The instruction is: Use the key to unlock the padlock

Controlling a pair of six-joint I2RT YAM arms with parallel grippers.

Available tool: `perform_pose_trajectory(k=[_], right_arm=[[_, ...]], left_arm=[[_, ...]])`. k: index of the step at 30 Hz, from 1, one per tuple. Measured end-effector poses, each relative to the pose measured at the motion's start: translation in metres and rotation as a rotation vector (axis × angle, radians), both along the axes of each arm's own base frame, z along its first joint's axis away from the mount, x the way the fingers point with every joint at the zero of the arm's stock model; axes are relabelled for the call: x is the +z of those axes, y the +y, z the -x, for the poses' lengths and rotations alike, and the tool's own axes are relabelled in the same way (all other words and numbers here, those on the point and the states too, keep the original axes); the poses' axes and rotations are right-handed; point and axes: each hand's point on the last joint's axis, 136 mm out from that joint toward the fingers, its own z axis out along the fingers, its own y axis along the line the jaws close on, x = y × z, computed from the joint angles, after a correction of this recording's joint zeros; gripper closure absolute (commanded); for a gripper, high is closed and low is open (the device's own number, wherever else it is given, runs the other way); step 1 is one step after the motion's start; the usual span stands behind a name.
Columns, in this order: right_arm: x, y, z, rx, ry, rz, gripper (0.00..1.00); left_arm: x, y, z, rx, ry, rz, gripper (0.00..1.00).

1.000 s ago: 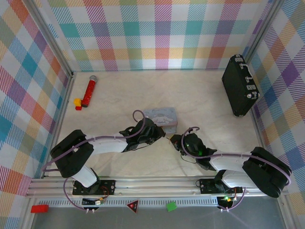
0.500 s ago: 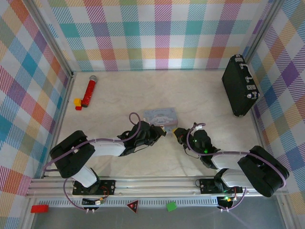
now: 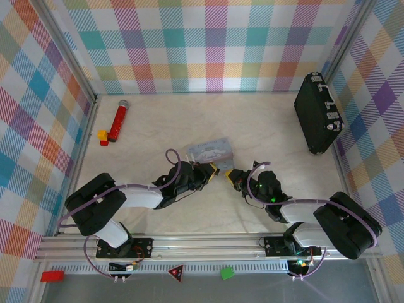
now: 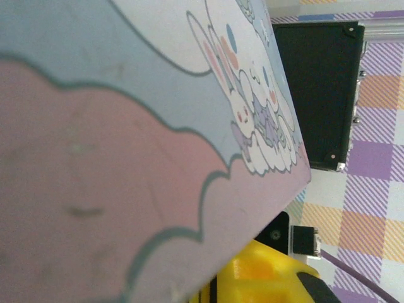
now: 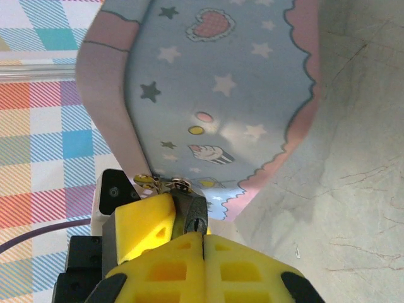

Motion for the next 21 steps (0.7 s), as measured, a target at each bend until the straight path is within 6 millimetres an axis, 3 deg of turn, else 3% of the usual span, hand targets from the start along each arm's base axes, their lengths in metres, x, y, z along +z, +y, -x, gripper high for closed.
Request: perform_pose_trajectory(k=[10, 21], right_arm=[[-0.004, 0.005, 0.002, 0.049, -0.001, -0.002, 1.0], [-0.025, 0.008, -0.011, 0.057, 0.03, -0.045, 1.0]], left_arm=[[0.004, 0.0, -0.002, 0.006, -0.003, 0.02, 1.0], [0.001, 0.002, 0.001, 0.004, 0.006, 0.03, 1.0]])
